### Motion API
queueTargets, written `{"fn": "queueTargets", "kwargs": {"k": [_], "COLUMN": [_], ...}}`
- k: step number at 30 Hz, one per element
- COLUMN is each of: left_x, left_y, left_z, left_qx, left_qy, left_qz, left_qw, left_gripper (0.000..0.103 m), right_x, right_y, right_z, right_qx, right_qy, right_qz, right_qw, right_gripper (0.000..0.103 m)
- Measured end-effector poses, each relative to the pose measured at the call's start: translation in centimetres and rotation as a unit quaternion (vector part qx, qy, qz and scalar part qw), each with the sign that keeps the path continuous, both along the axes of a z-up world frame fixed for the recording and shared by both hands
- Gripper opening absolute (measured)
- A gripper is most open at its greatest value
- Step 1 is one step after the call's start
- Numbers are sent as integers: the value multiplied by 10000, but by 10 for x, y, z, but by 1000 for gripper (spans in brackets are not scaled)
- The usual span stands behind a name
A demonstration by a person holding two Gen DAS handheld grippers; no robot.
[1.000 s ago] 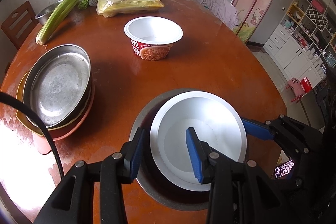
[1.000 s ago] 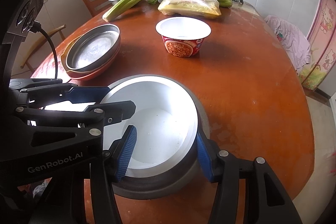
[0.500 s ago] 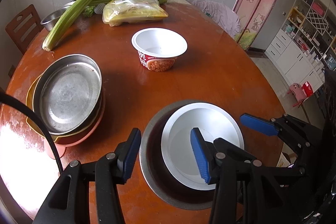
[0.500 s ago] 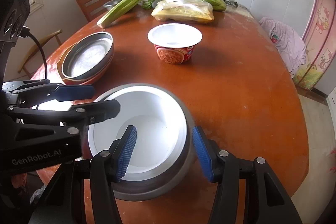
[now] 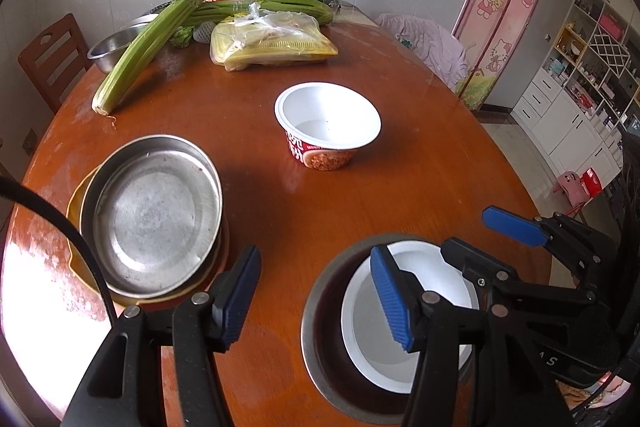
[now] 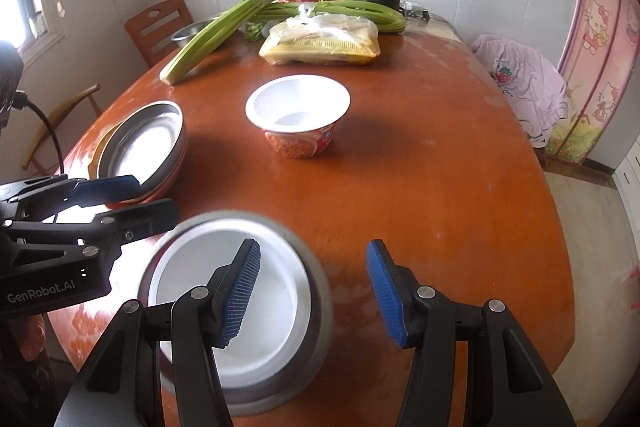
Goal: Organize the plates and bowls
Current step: 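Open the left tool to release the white bowl and withdraw, then move the left tool to the white red-printed noodle bowl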
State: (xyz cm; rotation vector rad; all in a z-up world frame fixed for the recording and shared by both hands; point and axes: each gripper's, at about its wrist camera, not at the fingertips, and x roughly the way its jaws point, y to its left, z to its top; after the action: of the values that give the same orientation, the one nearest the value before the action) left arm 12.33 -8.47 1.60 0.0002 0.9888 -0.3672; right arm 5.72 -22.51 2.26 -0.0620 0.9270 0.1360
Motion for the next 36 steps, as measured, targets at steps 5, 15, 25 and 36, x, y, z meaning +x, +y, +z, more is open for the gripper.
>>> {"fn": "queueTargets", "kwargs": {"k": [5,15,25,36], "left_x": [17,59,104,146], "left_y": [0,-4,-13,-16], "left_z": [5,7,-1,-19], "left_qx": [7,19,38,-156], "left_qy": [-45,-10,186,475], "left_qz": [-20,0,86,256], "left_qw": [10000,10000,9998,9984], "left_gripper": [57,57,57,57], "right_x": [16,58,105,149], "right_y": [1,-1,-12,-14], "right_z": [4,9,1,-21], "right_qx": [-3,35,181,276], "right_qy": [-21,-2,168,333], "right_qz": [-17,-17,-78,-51], "right_qw": [10000,10000,9997,9991], "right_gripper": [57,57,57,57]}}
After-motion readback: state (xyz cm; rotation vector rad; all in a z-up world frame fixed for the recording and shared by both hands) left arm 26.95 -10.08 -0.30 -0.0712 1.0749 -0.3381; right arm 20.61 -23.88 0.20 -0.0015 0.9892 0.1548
